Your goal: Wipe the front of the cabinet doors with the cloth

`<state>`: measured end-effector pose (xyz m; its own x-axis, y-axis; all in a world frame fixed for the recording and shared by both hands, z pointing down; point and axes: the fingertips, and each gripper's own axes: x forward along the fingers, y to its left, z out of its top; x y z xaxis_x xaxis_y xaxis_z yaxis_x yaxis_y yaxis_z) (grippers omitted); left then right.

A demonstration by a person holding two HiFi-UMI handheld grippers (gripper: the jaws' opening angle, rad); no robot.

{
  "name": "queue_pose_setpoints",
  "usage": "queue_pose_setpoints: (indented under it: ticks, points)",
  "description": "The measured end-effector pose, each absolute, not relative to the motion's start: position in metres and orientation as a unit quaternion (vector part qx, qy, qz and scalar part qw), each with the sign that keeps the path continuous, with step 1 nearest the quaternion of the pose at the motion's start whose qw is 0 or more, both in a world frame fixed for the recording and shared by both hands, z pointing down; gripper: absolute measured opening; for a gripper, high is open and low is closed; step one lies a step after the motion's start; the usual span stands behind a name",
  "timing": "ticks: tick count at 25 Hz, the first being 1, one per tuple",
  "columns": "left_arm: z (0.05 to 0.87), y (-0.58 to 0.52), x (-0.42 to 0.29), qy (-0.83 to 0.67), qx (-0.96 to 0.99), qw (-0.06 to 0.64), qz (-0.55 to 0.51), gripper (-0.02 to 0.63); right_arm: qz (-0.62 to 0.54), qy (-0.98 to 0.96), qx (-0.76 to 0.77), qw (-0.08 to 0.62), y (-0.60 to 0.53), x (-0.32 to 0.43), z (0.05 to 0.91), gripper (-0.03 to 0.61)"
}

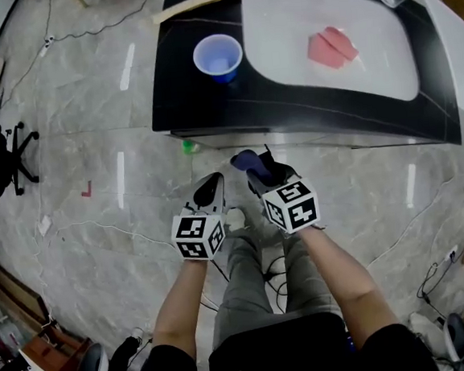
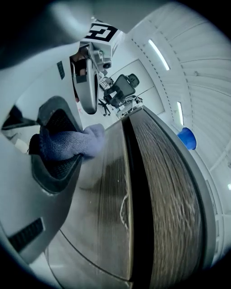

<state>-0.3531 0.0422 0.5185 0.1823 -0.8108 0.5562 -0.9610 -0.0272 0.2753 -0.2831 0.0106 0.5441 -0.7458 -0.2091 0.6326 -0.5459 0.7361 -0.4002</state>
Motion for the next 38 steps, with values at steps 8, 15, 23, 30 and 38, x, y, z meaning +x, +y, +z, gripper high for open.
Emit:
queue_pose_setpoints:
  ticks: [8,15,23,30,38]
  points:
    - [0.536,0.051,-0.412,-0.642,0.690,0.311,0.124,0.015,0.287,-0.892,0.186,0.297,0.020,-0.356,0.564,0.117]
    - [0.553,0.052,-0.446,-0.652,0.677,0.317,0.126,0.015,0.289,-0.892,0.178,0.297,0.017,-0.400,0.581,0.117]
    - [0.556,0.042,-0.446,-0.655,0.673,0.324,0.116,0.015,0.272,-0.894,0.186,0.304,-0.002,-0.396,0.586,0.117]
    - [0.555,0.025,-0.409,-0.638,0.687,0.326,0.120,0.015,0.257,-0.893,0.210,0.304,-0.024,-0.347,0.583,0.117]
    - [0.559,0.005,-0.339,-0.612,0.709,0.325,0.133,0.015,0.266,-0.884,0.243,0.299,-0.044,-0.273,0.585,0.117]
